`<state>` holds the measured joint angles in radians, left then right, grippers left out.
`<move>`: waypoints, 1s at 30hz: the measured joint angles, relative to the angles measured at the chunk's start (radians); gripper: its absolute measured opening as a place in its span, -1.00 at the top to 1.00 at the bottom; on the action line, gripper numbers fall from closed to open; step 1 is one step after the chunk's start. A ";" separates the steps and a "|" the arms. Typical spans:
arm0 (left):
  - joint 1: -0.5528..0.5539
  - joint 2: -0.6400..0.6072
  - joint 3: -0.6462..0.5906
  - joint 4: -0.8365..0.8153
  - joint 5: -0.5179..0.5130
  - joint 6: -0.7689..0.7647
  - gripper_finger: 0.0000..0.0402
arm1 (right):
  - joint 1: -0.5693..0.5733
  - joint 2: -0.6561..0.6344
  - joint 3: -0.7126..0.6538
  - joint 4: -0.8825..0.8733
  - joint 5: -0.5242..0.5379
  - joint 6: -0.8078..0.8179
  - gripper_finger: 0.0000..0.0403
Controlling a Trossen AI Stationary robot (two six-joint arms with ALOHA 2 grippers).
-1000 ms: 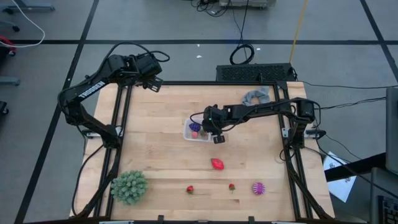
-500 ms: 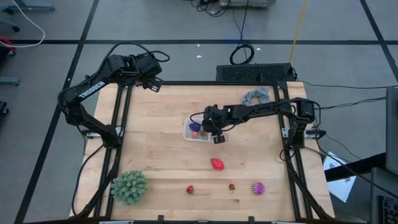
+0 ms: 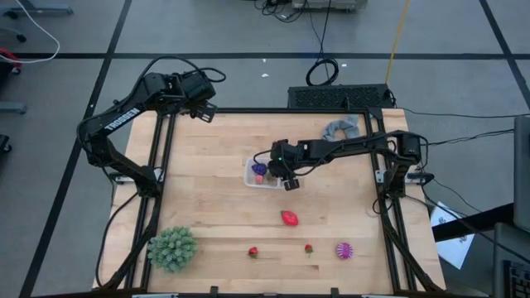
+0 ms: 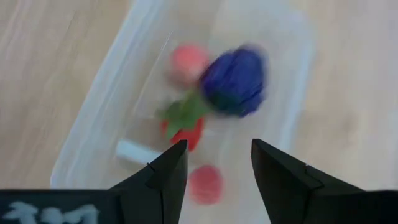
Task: Pick and placing Produce into tupperware
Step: Put the dragonfruit into the transparent bin
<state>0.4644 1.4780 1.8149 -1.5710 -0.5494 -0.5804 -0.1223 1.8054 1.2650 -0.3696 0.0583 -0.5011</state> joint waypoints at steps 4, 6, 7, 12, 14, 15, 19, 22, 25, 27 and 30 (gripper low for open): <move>0.000 0.000 0.000 0.000 0.000 0.000 -0.18 | 0.052 -0.046 0.039 -0.003 0.086 -0.034 0.16; 0.000 0.000 0.000 0.000 0.000 0.000 -0.18 | 0.090 -0.083 0.042 -0.021 0.094 -0.009 0.16; 0.000 0.000 0.000 0.000 0.000 0.000 -0.18 | 0.113 -0.102 0.043 -0.040 0.093 0.022 0.16; -0.003 0.000 0.000 0.000 0.003 0.000 -0.18 | 0.250 -0.170 0.044 -0.246 -0.022 0.253 0.16; -0.002 0.000 0.000 0.000 0.003 0.000 -0.18 | 0.309 -0.178 0.044 -0.310 -0.061 0.349 0.16; -0.002 0.000 0.000 0.000 0.003 0.000 -0.18 | 0.337 -0.179 0.043 -0.329 -0.064 0.396 0.16; -0.003 0.000 0.000 0.000 0.009 -0.009 -0.18 | 0.419 -0.179 0.043 -0.341 -0.064 0.548 0.16; -0.008 0.000 0.000 0.000 0.021 -0.023 -0.18 | 0.442 -0.179 0.043 -0.330 -0.065 0.616 0.16; -0.017 0.000 0.000 0.000 0.027 -0.027 -0.18 | 0.431 -0.178 0.043 -0.331 -0.066 0.678 0.16; -0.024 0.000 0.000 0.000 0.027 -0.031 -0.18 | 0.411 -0.168 0.043 -0.328 -0.097 0.714 0.16; -0.035 0.000 0.000 0.000 0.027 -0.031 -0.18 | 0.378 -0.140 0.043 -0.330 -0.177 0.759 0.16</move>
<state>0.4298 1.4784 1.8149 -1.5711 -0.5224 -0.6113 0.2560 1.6659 1.3079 -0.7000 -0.1189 0.2575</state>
